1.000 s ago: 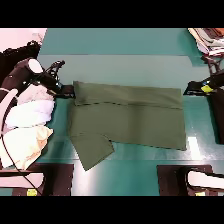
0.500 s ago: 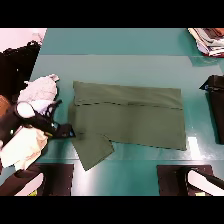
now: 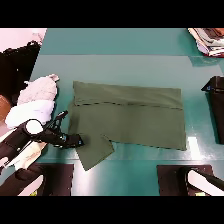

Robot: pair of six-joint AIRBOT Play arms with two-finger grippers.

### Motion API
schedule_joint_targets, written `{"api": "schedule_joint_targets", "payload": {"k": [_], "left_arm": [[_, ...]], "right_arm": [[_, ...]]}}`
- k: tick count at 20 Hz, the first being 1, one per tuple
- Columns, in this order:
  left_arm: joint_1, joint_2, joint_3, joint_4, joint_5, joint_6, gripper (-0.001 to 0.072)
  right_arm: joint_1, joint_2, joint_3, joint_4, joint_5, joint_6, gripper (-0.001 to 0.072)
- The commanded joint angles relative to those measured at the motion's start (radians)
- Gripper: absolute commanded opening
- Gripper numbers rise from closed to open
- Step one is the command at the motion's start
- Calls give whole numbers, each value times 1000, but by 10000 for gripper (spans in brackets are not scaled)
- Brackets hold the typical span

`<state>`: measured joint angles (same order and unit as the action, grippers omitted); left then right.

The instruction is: Fold the shirts.

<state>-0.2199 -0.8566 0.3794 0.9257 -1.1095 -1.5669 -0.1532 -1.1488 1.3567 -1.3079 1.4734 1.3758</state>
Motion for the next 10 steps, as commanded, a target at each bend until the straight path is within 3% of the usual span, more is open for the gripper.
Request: {"api": "schedule_joint_targets", "payload": {"k": [1,2,4,5,10], "left_arm": [[-13,3,-7,-12,17,-14,150],[-13,4,-4,-13,-3,-13,186],[-13,4,32,10,-80,-12,475],[-13,4,58,37,-108,-13,512],[-13,4,58,164,-121,-34,511]], "right_arm": [[-1,2,0,-5,32,0,399],[-1,1,0,-4,36,0,398],[-1,1,0,-4,38,0,399],[-1,1,0,-4,39,0,399],[-1,1,0,-4,38,0,399]]}}
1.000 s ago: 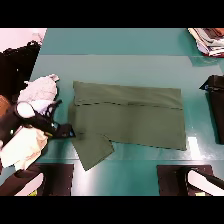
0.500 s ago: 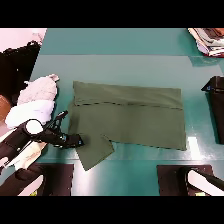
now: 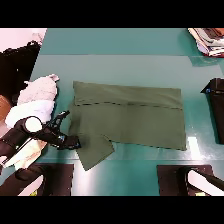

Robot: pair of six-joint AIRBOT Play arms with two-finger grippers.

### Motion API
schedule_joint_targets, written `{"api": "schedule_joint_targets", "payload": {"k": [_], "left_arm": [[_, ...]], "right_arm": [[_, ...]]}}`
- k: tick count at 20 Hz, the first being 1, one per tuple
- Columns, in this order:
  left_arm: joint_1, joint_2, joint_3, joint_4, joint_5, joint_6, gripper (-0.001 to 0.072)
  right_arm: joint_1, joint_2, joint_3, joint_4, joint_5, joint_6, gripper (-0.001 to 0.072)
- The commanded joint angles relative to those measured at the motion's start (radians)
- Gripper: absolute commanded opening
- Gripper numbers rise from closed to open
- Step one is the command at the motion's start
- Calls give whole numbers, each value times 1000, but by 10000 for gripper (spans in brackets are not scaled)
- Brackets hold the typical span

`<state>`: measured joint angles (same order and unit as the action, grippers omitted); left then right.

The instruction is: Fold the shirts.

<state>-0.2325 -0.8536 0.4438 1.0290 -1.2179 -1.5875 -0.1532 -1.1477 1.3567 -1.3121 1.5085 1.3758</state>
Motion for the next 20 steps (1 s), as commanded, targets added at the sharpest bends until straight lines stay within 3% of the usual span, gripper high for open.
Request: {"api": "schedule_joint_targets", "payload": {"k": [1,7,8,10,15,16,17,20], "left_arm": [[0,0,-24,62,3,-13,511],[0,0,-75,8,205,-59,507],[0,0,-75,-13,229,-59,409],[0,0,-66,-35,240,-53,38],[-1,0,35,-50,174,-15,31],[-1,0,60,-50,171,-3,31],[-1,0,80,-50,173,-1,31],[-1,0,109,-51,203,-1,31]], "right_arm": [[-1,0,0,0,2,0,399],[0,0,0,0,4,0,399],[-1,0,0,0,9,0,399],[-2,11,-32,-6,13,0,399],[-160,118,-385,-61,17,-1,403],[-216,137,-473,-61,20,-3,475],[-266,148,-555,-60,21,-16,503],[-342,158,-767,-40,-14,-18,493]]}}
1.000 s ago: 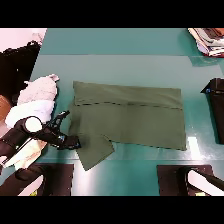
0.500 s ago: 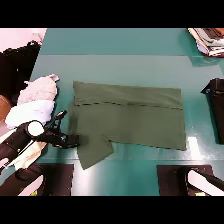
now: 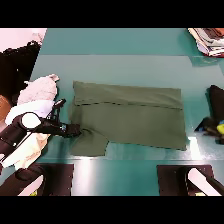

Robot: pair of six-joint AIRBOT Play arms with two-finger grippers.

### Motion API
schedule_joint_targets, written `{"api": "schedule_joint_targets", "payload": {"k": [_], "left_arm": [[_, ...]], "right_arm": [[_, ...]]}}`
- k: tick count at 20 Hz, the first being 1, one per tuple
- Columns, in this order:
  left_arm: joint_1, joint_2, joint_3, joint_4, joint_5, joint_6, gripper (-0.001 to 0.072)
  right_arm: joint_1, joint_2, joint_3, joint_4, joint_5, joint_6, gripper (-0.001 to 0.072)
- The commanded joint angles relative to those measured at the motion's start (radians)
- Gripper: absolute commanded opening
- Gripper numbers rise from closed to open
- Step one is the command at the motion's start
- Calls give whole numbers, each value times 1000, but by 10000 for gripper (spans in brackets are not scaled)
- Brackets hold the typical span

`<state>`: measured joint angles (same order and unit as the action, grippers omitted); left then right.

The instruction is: Fold the shirts.

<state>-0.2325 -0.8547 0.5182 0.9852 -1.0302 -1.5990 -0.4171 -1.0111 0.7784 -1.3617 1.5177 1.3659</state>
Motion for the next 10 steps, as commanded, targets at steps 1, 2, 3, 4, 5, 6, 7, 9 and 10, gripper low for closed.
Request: {"api": "schedule_joint_targets", "payload": {"k": [1,2,3,4,5,6,7,9,10], "left_arm": [[-1,1,35,-6,21,11,31],[-1,1,35,-5,21,12,31],[-1,1,35,-6,19,21,31],[-1,1,35,-6,19,29,31],[0,1,35,-6,19,28,31],[-1,1,35,-6,19,28,31],[-1,1,35,-6,19,28,31],[0,1,35,-5,16,29,31],[0,1,35,-1,14,31,31]], "right_arm": [[-74,21,-232,9,-39,-23,443],[-57,21,-266,9,-62,-24,443],[-33,21,-288,10,-83,-24,443],[-4,21,-303,9,-98,-24,443],[26,21,-309,9,-111,-23,442],[57,21,-308,22,-121,-19,442],[80,21,-309,57,-137,-19,433],[116,21,-308,114,-169,-19,342],[137,22,-308,112,-185,-19,202]]}}
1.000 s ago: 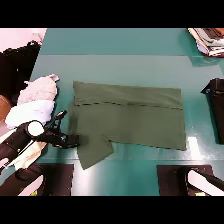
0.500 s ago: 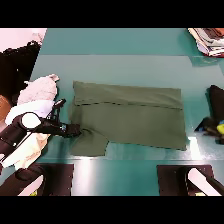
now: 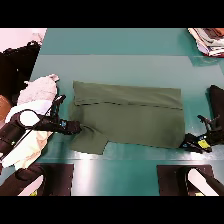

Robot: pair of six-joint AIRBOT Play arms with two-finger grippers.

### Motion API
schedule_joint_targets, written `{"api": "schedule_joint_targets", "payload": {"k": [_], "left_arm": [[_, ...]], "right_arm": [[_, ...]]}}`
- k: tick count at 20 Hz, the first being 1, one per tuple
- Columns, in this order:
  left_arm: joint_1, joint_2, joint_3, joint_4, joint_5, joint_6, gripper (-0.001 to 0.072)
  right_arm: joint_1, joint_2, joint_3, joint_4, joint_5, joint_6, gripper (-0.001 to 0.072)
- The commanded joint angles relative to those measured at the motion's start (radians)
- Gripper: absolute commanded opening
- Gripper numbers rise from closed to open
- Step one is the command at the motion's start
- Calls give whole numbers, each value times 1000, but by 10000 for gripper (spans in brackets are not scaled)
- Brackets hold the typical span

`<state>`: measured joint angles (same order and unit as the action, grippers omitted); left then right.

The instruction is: Fold the shirts.

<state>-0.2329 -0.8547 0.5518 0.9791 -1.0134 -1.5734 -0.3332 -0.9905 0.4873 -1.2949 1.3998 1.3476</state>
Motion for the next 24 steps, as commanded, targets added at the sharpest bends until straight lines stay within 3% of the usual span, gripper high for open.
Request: {"api": "schedule_joint_targets", "payload": {"k": [1,2,9,13,18,20,24], "left_arm": [[0,1,2,15,-18,12,30],[0,2,6,40,-49,10,30],[0,170,38,106,-266,-43,28],[0,302,55,13,-462,-98,29],[0,219,206,158,-262,-75,29],[0,113,267,253,-148,-76,30],[1,-153,382,272,68,-66,31]], "right_arm": [[67,1,-17,38,-71,-2,72],[75,3,-15,37,-67,-3,17],[75,220,158,-63,144,-6,16],[76,367,254,-143,261,-4,15],[76,253,406,-128,214,7,15],[76,141,470,-80,139,7,15],[76,-125,613,27,35,6,15]]}}
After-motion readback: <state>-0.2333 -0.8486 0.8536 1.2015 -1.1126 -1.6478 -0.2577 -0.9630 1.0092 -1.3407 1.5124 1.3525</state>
